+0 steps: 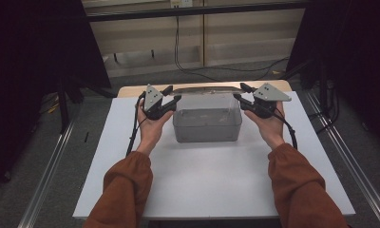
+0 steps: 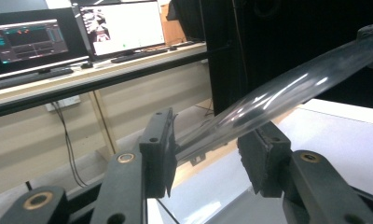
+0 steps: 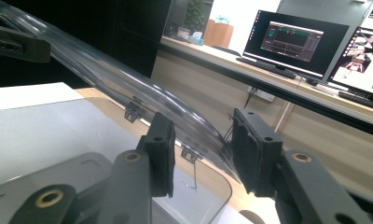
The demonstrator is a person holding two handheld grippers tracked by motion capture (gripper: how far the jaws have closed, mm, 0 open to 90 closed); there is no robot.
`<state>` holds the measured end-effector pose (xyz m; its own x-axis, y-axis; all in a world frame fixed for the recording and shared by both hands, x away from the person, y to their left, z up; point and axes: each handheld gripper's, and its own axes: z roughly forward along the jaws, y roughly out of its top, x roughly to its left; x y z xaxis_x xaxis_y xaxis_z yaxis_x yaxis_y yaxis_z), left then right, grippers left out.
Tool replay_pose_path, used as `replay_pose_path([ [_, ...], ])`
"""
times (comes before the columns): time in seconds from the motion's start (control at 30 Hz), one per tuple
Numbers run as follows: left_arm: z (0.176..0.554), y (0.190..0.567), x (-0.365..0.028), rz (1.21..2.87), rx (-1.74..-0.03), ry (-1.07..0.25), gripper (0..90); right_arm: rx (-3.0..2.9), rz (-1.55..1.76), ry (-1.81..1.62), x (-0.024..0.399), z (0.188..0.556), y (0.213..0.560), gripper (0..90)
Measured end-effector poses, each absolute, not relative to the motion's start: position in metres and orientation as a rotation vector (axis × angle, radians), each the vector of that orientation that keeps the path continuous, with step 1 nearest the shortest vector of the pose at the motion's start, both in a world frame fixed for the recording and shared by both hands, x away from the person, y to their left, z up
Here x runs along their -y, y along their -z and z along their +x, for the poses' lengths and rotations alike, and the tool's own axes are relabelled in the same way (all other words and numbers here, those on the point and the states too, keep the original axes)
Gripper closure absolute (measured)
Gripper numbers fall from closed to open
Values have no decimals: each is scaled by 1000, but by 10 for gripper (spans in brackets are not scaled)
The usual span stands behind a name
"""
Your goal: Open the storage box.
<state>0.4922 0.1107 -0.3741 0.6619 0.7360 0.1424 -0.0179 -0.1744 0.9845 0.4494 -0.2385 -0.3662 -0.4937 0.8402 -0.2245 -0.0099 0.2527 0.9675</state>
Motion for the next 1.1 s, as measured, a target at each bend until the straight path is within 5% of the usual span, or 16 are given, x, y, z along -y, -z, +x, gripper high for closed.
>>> replay_pose_path([
  [1.1,520,371,-113,1651,-652,-758,535,-1712,818,-1366,242,477,371,657],
])
